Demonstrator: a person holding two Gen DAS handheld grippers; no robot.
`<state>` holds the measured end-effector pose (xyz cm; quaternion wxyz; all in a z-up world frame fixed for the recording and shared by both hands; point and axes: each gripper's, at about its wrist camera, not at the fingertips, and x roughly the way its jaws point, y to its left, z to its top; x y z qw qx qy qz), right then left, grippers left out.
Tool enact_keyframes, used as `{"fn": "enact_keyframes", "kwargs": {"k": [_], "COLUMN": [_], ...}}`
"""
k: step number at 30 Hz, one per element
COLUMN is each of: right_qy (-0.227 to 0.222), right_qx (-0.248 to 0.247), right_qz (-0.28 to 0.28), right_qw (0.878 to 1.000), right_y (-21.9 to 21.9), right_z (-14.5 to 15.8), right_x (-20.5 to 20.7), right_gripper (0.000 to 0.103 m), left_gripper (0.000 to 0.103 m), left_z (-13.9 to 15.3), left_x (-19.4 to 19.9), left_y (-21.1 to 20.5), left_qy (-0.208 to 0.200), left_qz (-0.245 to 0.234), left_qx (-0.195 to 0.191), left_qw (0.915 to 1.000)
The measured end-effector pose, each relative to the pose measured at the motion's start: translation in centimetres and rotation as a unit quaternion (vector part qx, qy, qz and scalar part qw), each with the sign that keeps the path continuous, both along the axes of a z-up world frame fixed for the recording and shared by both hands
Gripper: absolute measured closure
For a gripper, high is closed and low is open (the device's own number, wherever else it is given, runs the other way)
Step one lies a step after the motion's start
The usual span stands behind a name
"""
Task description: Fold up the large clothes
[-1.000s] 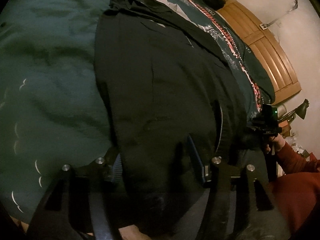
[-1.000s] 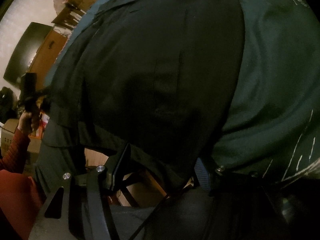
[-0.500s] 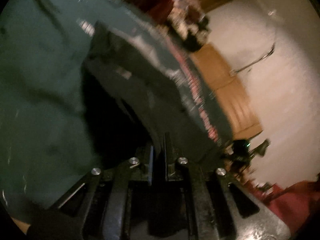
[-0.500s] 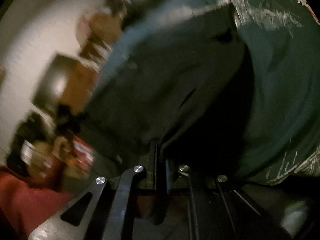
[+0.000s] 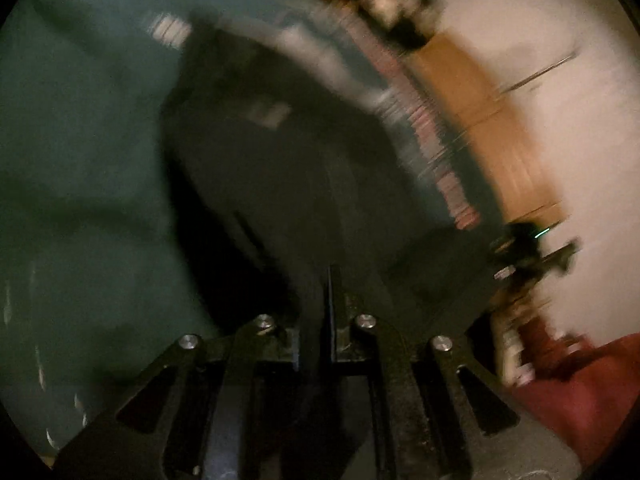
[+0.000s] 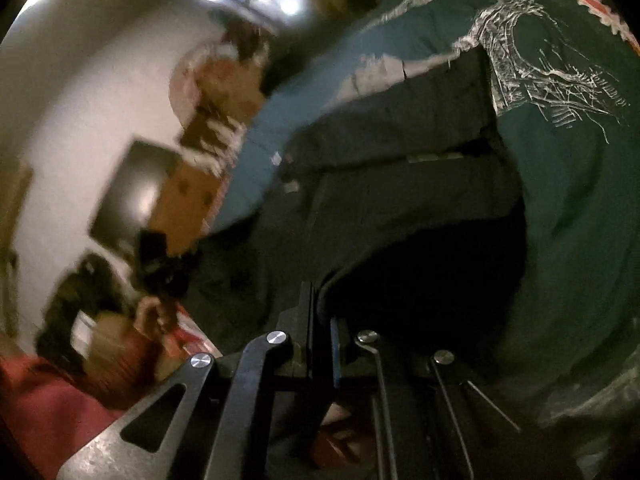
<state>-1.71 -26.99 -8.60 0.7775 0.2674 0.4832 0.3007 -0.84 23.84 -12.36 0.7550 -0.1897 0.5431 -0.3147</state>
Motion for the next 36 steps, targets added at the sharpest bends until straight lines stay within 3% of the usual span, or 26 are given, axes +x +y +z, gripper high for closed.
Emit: {"fn": "enact_keyframes", "kwargs": {"k": [2, 4, 7, 9, 12, 13, 19, 21, 22, 23, 26, 30, 34, 36], "right_qy": [0.029, 0.058, 0.088, 0.102, 0.110, 0.114, 0.112, 0.105, 0.103, 0.104, 0.068, 0.006, -0.029, -0.034], "right_qx": [-0.012, -0.044, -0.103, -0.122, -0.126, -0.129, -0.156, -0.154, -0.150, -0.133, -0.089, 0.024, 0.081, 0.096], "right_qz": [0.015, 0.029, 0.044, 0.046, 0.041, 0.042, 0.056, 0.057, 0.060, 0.065, 0.082, 0.050, 0.004, -0.019], "right_qw": [0.999, 0.997, 0.990, 0.986, 0.985, 0.984, 0.980, 0.981, 0.982, 0.984, 0.990, 0.998, 0.996, 0.995], "right_y": [0.4, 0.9, 1.5, 1.4, 1.3, 1.4, 2.7, 3.0, 3.2, 3.4, 4.3, 2.9, 0.5, -0.9], "right_z": [-2.5, -5.1, -8.3, -9.7, -10.6, -10.9, -12.5, -12.5, -12.3, -11.8, -7.9, -1.0, 2.4, 2.8], "right_x": [-0.6, -1.2, -1.8, -2.3, -2.7, -2.9, -3.7, -4.1, -4.2, -4.2, -5.3, -3.5, 1.5, 5.4], "right_gripper": [0.093, 0.093, 0.089, 0.086, 0.063, 0.058, 0.058, 0.064, 0.084, 0.090, 0.092, 0.092, 0.092, 0.092], "left_gripper": [0.093, 0.091, 0.089, 0.080, 0.074, 0.074, 0.081, 0.089, 0.092, 0.095, 0.095, 0.095, 0.095, 0.095], "left_z": [-3.1, -4.8, -4.8, -4.7, -4.8, -4.8, -4.4, -4.2, -3.8, -2.9, 1.3, 6.6, 9.5, 9.5], "left_x": [-1.2, -2.1, -3.1, -3.4, -3.3, -3.1, -2.4, -2.6, -2.8, -2.9, -2.7, 0.7, 7.2, 10.6], "left_y": [0.4, 1.4, 1.7, 1.5, 1.3, 1.3, 0.2, 0.5, 0.5, 0.4, 0.2, 1.0, 1.1, 1.1], "left_qy": [0.031, 0.044, 0.033, 0.027, 0.021, 0.020, 0.020, 0.024, 0.026, 0.022, -0.008, -0.054, -0.075, -0.074], "left_qz": [0.001, 0.012, 0.013, 0.004, -0.006, -0.007, -0.013, -0.006, -0.003, 0.000, 0.010, 0.039, 0.066, 0.082], "left_qx": [0.040, 0.026, 0.017, 0.017, 0.014, 0.012, 0.014, 0.008, -0.003, -0.022, -0.096, -0.185, -0.228, -0.219], "left_qw": [0.9987, 0.9986, 0.9992, 0.9995, 0.9997, 0.9997, 0.9996, 0.9997, 0.9996, 0.9995, 0.9953, 0.9805, 0.9686, 0.9694]}}
